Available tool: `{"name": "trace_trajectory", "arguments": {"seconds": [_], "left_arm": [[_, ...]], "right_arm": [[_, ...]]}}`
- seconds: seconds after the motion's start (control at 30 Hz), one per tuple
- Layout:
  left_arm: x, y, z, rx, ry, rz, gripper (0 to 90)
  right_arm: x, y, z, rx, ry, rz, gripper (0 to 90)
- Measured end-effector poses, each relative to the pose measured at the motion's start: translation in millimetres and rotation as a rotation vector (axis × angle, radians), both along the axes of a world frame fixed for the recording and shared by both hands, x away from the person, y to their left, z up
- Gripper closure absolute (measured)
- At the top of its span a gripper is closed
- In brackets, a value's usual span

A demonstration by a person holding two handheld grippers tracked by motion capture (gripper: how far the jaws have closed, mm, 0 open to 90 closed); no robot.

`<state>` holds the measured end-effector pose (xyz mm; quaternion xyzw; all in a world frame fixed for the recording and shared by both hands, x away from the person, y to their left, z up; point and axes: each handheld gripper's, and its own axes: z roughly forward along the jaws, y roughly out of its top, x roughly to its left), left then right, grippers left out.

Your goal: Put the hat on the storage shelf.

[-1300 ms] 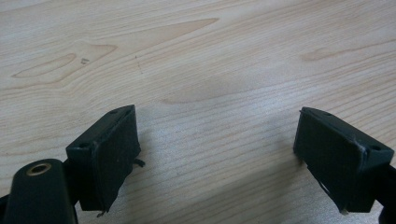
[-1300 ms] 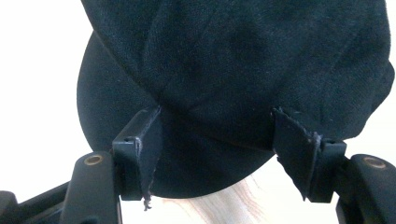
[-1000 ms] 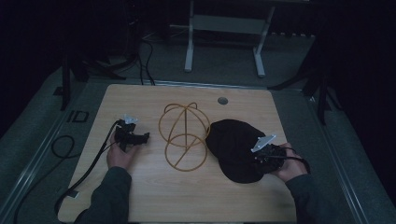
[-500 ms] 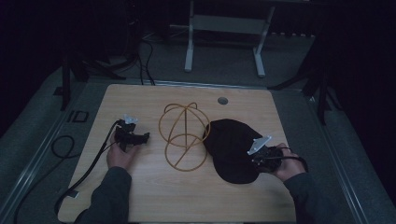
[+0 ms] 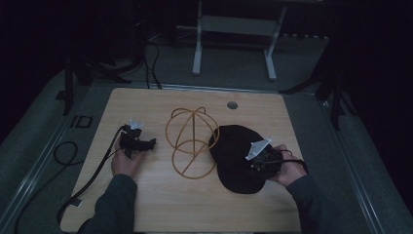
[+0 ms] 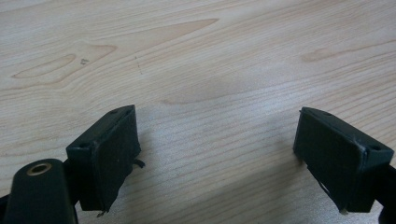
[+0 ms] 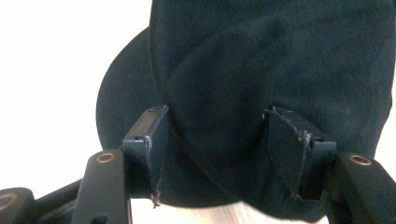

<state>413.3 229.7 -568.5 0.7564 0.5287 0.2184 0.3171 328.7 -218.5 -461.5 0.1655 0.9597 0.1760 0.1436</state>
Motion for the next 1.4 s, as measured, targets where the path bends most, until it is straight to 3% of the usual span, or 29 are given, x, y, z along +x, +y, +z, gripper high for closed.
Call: {"name": "trace_trajectory", "arguments": {"seconds": [0.13, 0.3, 0.43, 0.57, 0.6, 0.67, 0.87, 0.93, 1.13, 1.33, 1.4], "left_arm": [[0.0, 0.0, 0.0, 0.0, 0.0, 0.0, 13.7], [0.0, 0.0, 0.0, 0.0, 0.0, 0.0, 13.8], [0.0, 0.0, 0.0, 0.0, 0.0, 0.0, 13.7], [0.0, 0.0, 0.0, 0.0, 0.0, 0.0, 13.7], [0.0, -0.1, 0.0, 0.0, 0.0, 0.0, 13.8], [0.0, 0.0, 0.0, 0.0, 0.0, 0.0, 13.7], [0.0, -0.1, 0.0, 0.0, 0.0, 0.0, 13.8], [0.0, 0.0, 0.0, 0.0, 0.0, 0.0, 13.8], [0.0, 0.0, 0.0, 0.0, 0.0, 0.0, 13.7], [0.1, 0.0, 0.0, 0.0, 0.0, 0.0, 13.8], [0.1, -0.1, 0.0, 0.0, 0.0, 0.0, 13.8]], "right_arm": [[3.7, 13.1, -6.0, -0.045, 0.05, 0.005, 34.5], [10.4, 20.5, -24.7, -0.098, 0.118, 0.0, 31.2], [13.0, 24.2, -35.4, -0.131, 0.141, 0.012, 20.0], [13.3, 25.8, -37.1, -0.145, 0.155, 0.029, 20.0], [16.4, 25.8, -37.2, -0.14, 0.191, 0.037, 26.5], [17.1, 25.5, -37.1, -0.137, 0.203, 0.038, 28.4], [29.0, 25.9, -38.4, -0.123, 0.346, 0.069, 48.5], [31.0, 27.3, -38.7, -0.127, 0.37, 0.078, 51.3], [33.0, 25.6, -36.2, -0.117, 0.38, 0.094, 61.0], [30.7, 17.5, -30.2, -0.052, 0.343, 0.113, 74.1], [29.3, 16.7, -29.2, -0.056, 0.325, 0.122, 75.8]]}}
